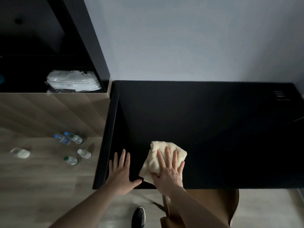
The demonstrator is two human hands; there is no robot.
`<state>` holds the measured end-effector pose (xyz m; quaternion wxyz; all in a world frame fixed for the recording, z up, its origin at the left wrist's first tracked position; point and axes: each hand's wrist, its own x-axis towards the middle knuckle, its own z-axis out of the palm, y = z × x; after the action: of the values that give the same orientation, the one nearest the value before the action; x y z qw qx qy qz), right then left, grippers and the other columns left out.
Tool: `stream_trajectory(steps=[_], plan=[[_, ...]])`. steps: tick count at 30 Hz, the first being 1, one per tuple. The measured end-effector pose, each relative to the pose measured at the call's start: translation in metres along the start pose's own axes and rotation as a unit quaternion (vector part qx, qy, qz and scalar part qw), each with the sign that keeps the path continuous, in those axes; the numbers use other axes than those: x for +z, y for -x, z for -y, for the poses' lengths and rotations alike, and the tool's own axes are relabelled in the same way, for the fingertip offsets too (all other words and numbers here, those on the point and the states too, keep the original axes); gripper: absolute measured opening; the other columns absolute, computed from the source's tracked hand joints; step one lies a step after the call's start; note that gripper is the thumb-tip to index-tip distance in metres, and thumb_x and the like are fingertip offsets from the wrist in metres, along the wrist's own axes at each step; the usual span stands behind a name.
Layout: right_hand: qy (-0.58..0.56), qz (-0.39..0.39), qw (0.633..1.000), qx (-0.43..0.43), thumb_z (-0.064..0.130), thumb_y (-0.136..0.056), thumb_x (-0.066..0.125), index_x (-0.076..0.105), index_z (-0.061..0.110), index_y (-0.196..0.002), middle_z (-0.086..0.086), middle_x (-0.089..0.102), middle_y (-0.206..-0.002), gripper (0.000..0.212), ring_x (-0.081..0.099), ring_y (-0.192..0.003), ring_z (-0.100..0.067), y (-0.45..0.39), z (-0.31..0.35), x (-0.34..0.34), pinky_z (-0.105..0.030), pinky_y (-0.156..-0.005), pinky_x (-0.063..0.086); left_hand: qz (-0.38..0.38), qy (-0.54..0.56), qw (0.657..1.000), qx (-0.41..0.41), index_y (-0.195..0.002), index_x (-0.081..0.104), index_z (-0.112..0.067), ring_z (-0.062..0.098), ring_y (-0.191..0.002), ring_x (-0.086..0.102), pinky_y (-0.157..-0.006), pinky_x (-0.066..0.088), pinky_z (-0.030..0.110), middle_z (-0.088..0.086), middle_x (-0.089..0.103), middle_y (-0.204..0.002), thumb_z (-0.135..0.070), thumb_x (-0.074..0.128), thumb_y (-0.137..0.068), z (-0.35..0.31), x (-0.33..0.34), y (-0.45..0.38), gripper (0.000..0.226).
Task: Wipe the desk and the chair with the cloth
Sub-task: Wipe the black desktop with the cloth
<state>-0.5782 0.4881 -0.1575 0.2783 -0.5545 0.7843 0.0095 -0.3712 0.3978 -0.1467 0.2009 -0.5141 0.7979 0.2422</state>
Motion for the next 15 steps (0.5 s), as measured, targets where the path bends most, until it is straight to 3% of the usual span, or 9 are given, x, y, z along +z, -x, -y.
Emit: stream_trajectory(steps=[5, 8, 15], plan=[[-0.015, -0.029, 0.999, 0.026, 0.08, -0.095, 0.027, -0.024, 0.049, -0.162, 0.008, -0.035, -0.171, 0.09, -0.039, -0.155, -0.029, 0.01, -0.077, -0.019, -0.07, -0.125, -0.012, -0.035, -0.015, 0.999, 0.003, -0.165, -0.02, -0.018, 0.037, -0.157, -0.027, -0.13, -0.002, 0.058, 0.008, -0.035, -0.169, -0.074, 0.039, -0.1, -0.07, 0.023, -0.006, 0.104], [-0.012, -0.028, 0.999, 0.028, 0.081, -0.094, 0.026, -0.03, 0.049, -0.159, 0.008, -0.037, -0.17, 0.091, -0.039, -0.155, -0.03, 0.018, -0.13, -0.031, -0.071, -0.125, -0.009, -0.034, -0.016, 0.999, 0.009, -0.166, -0.017, -0.019, 0.038, -0.159, -0.023, -0.131, 0.0, 0.058, 0.008, -0.03, -0.172, -0.072, 0.037, -0.101, -0.122, 0.033, -0.009, 0.101], [-0.022, -0.026, 0.999, 0.037, 0.077, -0.097, 0.032, -0.031, 0.049, -0.158, 0.008, -0.039, -0.169, 0.093, -0.038, -0.155, -0.031, 0.041, -0.284, -0.074, -0.072, -0.125, -0.009, 0.028, 0.034, 0.991, -0.126, -0.147, -0.041, -0.016, 0.042, -0.154, -0.032, -0.125, -0.008, 0.063, 0.011, -0.048, -0.156, -0.096, 0.043, -0.08, -0.252, 0.057, -0.008, 0.135]])
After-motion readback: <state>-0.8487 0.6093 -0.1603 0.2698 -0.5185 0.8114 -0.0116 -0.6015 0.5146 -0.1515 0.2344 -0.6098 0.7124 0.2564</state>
